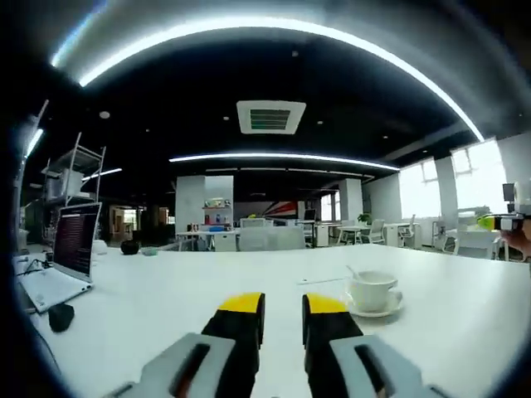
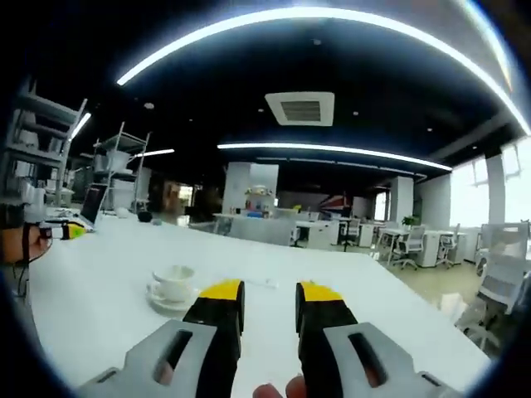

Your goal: Tidy tabletop coffee trays, cups and spoons，present forward

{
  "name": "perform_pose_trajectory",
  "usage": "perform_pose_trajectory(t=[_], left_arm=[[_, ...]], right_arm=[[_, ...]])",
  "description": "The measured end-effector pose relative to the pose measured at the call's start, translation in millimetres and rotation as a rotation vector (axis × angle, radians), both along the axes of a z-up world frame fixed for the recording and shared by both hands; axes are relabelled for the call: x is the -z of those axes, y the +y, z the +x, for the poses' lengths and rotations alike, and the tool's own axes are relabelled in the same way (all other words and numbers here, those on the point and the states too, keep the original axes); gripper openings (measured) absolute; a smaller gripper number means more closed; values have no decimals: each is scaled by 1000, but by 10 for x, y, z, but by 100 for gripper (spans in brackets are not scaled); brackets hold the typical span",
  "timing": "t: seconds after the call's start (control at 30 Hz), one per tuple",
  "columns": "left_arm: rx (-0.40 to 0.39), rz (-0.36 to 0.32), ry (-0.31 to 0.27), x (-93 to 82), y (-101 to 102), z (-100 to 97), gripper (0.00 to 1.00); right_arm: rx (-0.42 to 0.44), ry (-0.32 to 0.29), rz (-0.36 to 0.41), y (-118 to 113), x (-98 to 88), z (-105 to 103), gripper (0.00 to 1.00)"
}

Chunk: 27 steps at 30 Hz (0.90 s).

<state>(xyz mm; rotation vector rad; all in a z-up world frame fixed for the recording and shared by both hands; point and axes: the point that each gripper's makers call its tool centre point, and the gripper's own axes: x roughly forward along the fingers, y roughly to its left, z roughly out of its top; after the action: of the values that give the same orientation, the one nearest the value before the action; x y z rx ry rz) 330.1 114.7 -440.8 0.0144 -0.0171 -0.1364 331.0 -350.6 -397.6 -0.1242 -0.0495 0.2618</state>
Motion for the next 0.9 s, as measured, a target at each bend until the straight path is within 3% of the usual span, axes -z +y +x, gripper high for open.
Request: perform_pose_trajectory(t=[0.17,0.27,0.6,0.7,0.9], left_arm=[[-61,4,-44,-42,281,-226,21],[-94,45,-68,-81,376,-321,21],[-151,65,-130,-110,513,-639,21],[-163,54,-119,-47,567,-693,23],[-188,75,-100,67,632,-826,26]], right_arm=[[10,-6,25,-110,38,-129,29],[18,-11,46,-160,30,-230,31],[26,-29,59,-236,125,-479,36],[27,-11,44,-249,210,-509,38],[45,-13,53,-338,214,-604,40]])
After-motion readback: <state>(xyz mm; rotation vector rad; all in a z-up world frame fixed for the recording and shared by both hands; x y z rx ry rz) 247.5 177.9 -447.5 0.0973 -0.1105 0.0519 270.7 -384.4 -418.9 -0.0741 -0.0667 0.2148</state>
